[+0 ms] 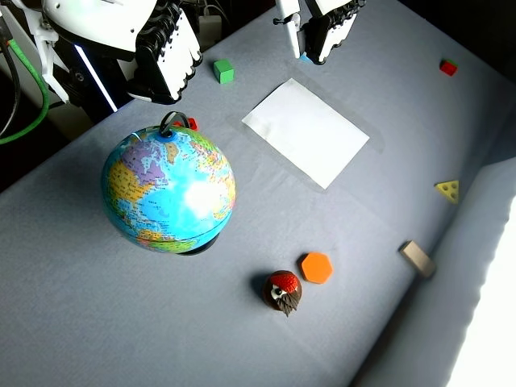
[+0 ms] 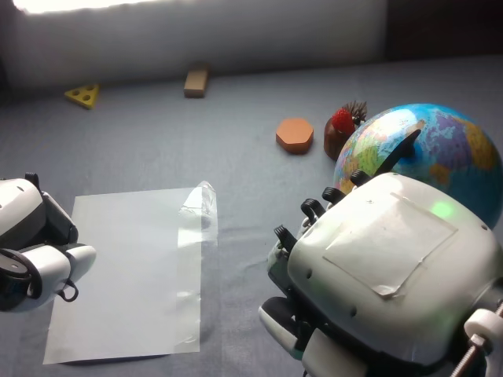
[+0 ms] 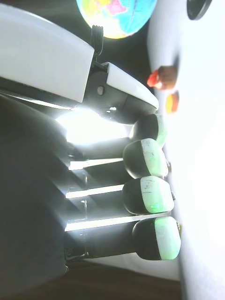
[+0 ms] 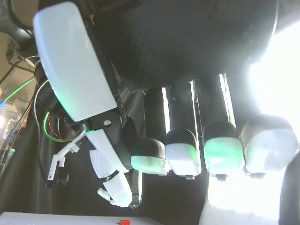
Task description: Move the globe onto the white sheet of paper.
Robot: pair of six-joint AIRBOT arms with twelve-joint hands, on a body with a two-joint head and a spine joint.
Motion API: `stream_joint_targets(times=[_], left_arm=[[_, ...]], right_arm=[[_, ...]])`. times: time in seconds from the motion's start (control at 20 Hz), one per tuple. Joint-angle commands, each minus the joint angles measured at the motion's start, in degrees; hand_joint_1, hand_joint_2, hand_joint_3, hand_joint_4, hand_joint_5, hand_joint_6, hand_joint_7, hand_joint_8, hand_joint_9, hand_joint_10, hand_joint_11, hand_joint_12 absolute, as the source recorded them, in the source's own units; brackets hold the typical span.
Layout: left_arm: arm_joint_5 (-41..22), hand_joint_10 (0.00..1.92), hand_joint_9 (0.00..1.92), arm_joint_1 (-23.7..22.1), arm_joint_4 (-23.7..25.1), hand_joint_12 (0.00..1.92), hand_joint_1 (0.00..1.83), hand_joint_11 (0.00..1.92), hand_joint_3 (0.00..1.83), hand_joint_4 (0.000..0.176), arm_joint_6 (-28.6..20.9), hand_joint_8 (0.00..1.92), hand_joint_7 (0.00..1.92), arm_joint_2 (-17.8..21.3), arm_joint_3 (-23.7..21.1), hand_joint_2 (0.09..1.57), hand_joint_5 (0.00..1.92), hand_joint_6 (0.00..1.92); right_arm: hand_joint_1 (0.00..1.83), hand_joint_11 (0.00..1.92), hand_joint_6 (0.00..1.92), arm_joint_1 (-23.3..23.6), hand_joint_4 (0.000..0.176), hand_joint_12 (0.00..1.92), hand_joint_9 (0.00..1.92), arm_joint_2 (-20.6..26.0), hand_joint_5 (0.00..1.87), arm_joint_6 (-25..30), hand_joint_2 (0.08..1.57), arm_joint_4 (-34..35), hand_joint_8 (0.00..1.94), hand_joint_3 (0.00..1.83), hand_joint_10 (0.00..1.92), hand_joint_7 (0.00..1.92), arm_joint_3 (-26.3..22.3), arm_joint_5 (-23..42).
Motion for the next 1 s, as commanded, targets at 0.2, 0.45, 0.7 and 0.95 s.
stream_joint_targets(times=[0.2, 0.45, 0.7, 0.95], left_arm=[[-2.9, 0.01, 0.12, 0.4, 2.2, 0.29, 0.0, 0.0, 0.05, 0.004, -0.2, 0.0, 0.13, 0.9, 0.0, 1.24, 0.11, 0.01], [-2.3, 0.0, 0.11, 1.8, 2.4, 0.29, 0.0, 0.0, 0.02, 0.004, -0.4, 0.0, 0.13, 0.9, 0.3, 1.24, 0.11, 0.0], [-3.5, 0.0, 0.11, 9.6, 13.4, 0.27, 0.0, 0.0, 0.01, 0.003, -11.8, 0.0, 0.12, -0.5, 1.9, 1.24, 0.1, 0.0], [-11.4, 0.0, 0.11, 22.3, 25.0, 0.27, 0.0, 0.0, 0.01, 0.003, -27.6, 0.0, 0.12, -4.3, 3.3, 1.24, 0.11, 0.0]], right_arm=[[0.0, 0.0, 0.14, 0.3, 0.0, 0.07, 0.08, 0.2, 0.12, 0.2, 1.21, -4.5, 0.01, 0.07, 0.01, 0.14, -0.5, 2.2], [0.0, 0.0, 0.08, 0.3, 0.0, 0.07, 0.09, 0.8, 0.14, 1.2, 1.23, -4.5, 0.0, 0.02, 0.01, 0.14, -0.5, -0.6], [0.0, 0.0, 0.06, -1.6, 0.0, 0.1, 0.09, 5.3, 0.14, 7.5, 1.23, -11.1, 0.0, 0.01, 0.01, 0.15, -0.4, -14.9], [0.0, 0.0, 0.06, -7.9, 0.0, 0.11, 0.11, 11.2, 0.15, 45.4, 1.23, -53.8, 0.01, 0.01, 0.01, 0.17, 3.9, -20.8]])
